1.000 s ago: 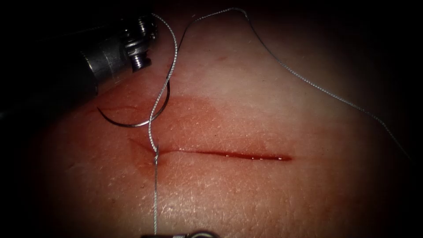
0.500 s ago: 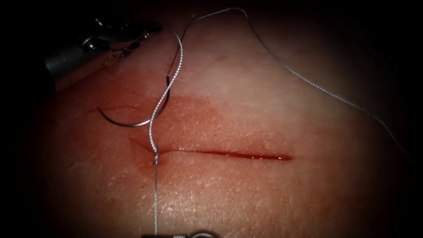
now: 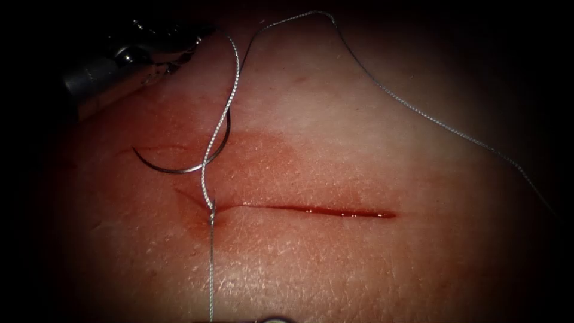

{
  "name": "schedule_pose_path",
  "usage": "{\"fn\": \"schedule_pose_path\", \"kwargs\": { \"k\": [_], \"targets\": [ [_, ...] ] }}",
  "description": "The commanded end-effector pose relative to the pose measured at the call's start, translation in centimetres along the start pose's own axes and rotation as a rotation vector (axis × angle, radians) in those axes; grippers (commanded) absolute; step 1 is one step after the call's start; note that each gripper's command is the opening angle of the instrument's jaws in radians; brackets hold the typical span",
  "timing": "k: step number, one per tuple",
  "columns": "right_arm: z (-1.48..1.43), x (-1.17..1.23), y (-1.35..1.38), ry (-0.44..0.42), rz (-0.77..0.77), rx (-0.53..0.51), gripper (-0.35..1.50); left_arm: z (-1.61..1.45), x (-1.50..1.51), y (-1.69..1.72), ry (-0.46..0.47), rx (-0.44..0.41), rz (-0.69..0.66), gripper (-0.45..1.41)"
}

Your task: Wound Closure

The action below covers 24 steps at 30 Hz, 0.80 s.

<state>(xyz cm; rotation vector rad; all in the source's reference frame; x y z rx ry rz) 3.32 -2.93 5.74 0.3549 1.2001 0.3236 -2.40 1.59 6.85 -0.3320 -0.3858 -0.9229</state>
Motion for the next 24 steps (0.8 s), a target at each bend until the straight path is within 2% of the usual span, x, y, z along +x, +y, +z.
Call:
{"fn": "schedule_pose_path", "kwargs": {
  "k": [1,14,24],
  "targets": [
    [0.03,0.09,0.06,0.004,-0.004,-0.002,-0.35,0.00,-0.12,0.03,-0.006,0.006,-0.008,-0.45],
    [0.03,0.07,0.05,0.003,0.005,0.003,-0.35,0.00,-0.13,0.02,-0.012,0.023,-0.009,-0.45],
    [0.02,0.09,0.06,0.001,0.006,-0.010,-0.35,0.00,-0.13,0.03,-0.004,0.005,-0.010,-0.45]
  ]
}}
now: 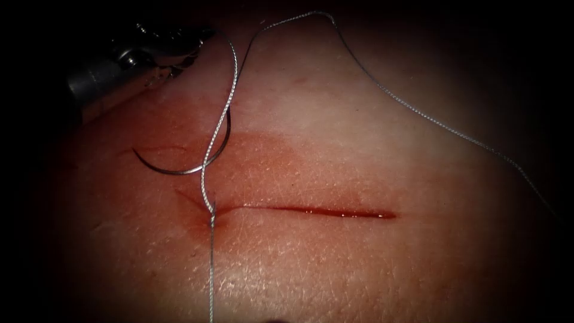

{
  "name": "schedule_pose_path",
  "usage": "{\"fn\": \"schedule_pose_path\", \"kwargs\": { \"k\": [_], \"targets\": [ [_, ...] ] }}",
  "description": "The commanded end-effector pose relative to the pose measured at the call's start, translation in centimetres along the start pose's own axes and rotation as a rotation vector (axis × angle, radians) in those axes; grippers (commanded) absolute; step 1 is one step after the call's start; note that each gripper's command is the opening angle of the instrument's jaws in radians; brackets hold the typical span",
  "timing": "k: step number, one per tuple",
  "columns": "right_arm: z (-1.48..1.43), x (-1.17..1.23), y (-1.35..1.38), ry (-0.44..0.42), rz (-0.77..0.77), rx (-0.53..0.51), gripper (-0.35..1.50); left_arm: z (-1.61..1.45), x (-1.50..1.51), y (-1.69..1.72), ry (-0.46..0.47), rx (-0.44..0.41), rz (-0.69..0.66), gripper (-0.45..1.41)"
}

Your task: Wound Closure

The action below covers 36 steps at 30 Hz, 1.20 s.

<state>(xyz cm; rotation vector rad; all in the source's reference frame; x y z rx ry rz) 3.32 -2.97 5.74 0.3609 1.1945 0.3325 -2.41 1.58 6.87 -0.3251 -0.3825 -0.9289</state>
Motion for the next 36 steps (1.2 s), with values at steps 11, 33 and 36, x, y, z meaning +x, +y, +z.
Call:
{"fn": "schedule_pose_path", "kwargs": {
  "k": [11,33,36],
  "targets": [
    [-0.08,0.25,0.19,0.120,0.031,-0.119,0.79,-0.22,-0.24,0.00,-0.031,0.106,-0.007,-0.45],
    [-0.37,0.53,0.36,0.218,0.081,-0.196,0.59,-1.00,-0.52,0.21,-0.159,0.189,-0.128,0.00],
    [-0.36,0.52,0.35,0.218,0.080,-0.196,0.57,-0.95,-0.42,0.15,-0.163,0.182,-0.124,0.36]
  ]
}}
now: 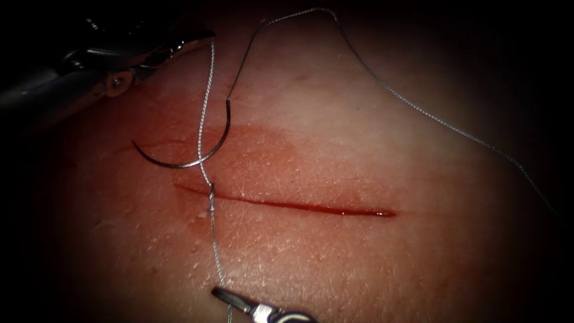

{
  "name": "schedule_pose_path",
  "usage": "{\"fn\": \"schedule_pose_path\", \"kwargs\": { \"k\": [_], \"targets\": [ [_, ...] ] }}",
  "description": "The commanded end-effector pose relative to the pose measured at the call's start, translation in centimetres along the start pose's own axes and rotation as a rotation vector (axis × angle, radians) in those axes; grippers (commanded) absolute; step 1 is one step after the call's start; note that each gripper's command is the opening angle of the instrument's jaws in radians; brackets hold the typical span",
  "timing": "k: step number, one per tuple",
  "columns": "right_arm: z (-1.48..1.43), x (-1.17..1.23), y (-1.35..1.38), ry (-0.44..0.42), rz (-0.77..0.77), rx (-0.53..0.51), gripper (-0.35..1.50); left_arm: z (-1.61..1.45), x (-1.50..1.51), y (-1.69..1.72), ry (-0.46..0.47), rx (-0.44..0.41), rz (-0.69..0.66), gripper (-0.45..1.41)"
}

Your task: Wound Closure

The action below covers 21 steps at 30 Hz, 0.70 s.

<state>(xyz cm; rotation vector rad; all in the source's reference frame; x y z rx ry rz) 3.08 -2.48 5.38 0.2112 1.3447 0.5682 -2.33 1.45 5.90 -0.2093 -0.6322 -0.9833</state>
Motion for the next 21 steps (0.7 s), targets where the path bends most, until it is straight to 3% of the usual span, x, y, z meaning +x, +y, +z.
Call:
{"fn": "schedule_pose_path", "kwargs": {
  "k": [1,5,7,11,14,21],
  "targets": [
    [0.06,0.07,0.04,0.005,-0.007,-0.001,0.57,0.00,-0.07,0.00,0.000,0.004,0.001,0.32],
    [0.05,0.05,0.04,0.006,-0.008,-0.001,0.56,0.02,0.01,-0.03,0.025,0.020,0.002,0.34],
    [0.05,0.05,0.04,0.006,-0.009,0.000,0.54,0.02,0.03,-0.04,0.019,0.043,0.004,0.51],
    [0.04,0.03,0.03,0.006,-0.005,0.000,0.51,-0.01,0.05,-0.05,0.021,0.063,-0.046,0.37],
    [0.04,0.02,0.03,0.006,-0.005,0.000,0.51,-0.01,0.05,-0.03,0.022,0.077,-0.104,0.47],
    [0.04,0.00,0.03,0.006,0.005,0.000,0.46,0.00,0.06,-0.01,0.021,0.104,-0.143,0.41]
  ]
}}
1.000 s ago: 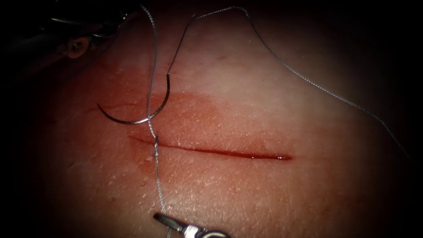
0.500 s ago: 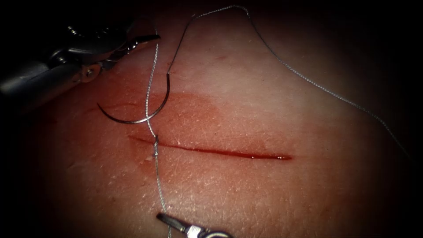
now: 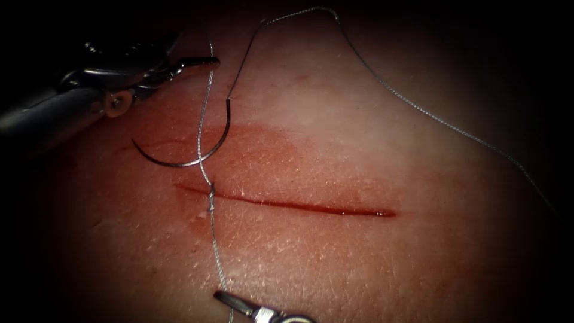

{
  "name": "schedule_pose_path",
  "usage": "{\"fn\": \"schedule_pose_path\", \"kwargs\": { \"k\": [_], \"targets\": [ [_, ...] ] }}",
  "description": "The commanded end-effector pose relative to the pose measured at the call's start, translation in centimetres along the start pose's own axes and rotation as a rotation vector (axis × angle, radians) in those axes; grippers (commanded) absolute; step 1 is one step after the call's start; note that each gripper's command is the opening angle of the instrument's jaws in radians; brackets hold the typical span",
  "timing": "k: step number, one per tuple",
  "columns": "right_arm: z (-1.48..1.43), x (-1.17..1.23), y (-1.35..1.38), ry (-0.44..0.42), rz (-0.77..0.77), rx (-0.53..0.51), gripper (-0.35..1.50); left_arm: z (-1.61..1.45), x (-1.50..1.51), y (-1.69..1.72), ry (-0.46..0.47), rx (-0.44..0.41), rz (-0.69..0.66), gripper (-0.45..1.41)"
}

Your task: Wound Closure

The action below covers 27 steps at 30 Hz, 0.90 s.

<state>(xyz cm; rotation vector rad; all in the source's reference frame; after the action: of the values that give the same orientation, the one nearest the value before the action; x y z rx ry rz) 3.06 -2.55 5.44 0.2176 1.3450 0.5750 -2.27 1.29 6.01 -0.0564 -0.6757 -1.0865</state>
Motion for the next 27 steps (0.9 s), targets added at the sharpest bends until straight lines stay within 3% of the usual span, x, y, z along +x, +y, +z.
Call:
{"fn": "schedule_pose_path", "kwargs": {
  "k": [1,4,8,10,18,20,21,23,25,26,27],
  "targets": [
    [0.05,0.09,0.05,0.005,-0.004,-0.001,0.47,0.00,-0.15,0.01,-0.009,0.000,0.003,0.39],
    [0.05,0.09,0.04,0.005,0.002,-0.001,0.49,-0.03,-0.24,0.04,-0.034,0.005,0.048,0.49],
    [0.06,0.05,0.02,0.005,0.011,-0.001,0.49,-0.21,-0.53,0.04,-0.207,0.001,0.139,0.59],
    [0.06,0.04,0.02,0.005,0.016,-0.001,0.51,-0.31,-0.65,0.00,-0.233,-0.016,0.151,0.63],
    [0.06,0.05,0.01,0.005,0.016,-0.002,0.51,-0.34,-0.61,-0.12,-0.232,-0.021,0.155,0.71],
    [0.05,0.05,0.01,0.005,0.016,-0.001,0.51,-0.32,-0.54,-0.14,-0.223,-0.016,0.075,0.59],
    [0.05,0.05,0.01,0.005,0.016,-0.001,0.51,-0.28,-0.45,-0.15,-0.160,-0.035,0.004,0.59],
    [0.05,0.05,0.01,0.005,0.016,-0.001,0.49,-0.26,-0.40,-0.14,-0.136,-0.043,-0.019,0.56],
    [0.05,0.05,0.01,0.005,0.016,-0.001,0.51,-0.18,-0.21,-0.09,-0.071,-0.065,-0.159,0.44],
    [0.05,0.05,0.00,0.005,0.016,-0.001,0.51,-0.14,-0.14,-0.06,-0.057,-0.065,-0.333,0.59],
    [0.05,0.05,0.00,0.005,0.016,-0.001,0.51,-0.12,-0.09,-0.04,-0.053,-0.065,-0.430,0.59]
  ]
}}
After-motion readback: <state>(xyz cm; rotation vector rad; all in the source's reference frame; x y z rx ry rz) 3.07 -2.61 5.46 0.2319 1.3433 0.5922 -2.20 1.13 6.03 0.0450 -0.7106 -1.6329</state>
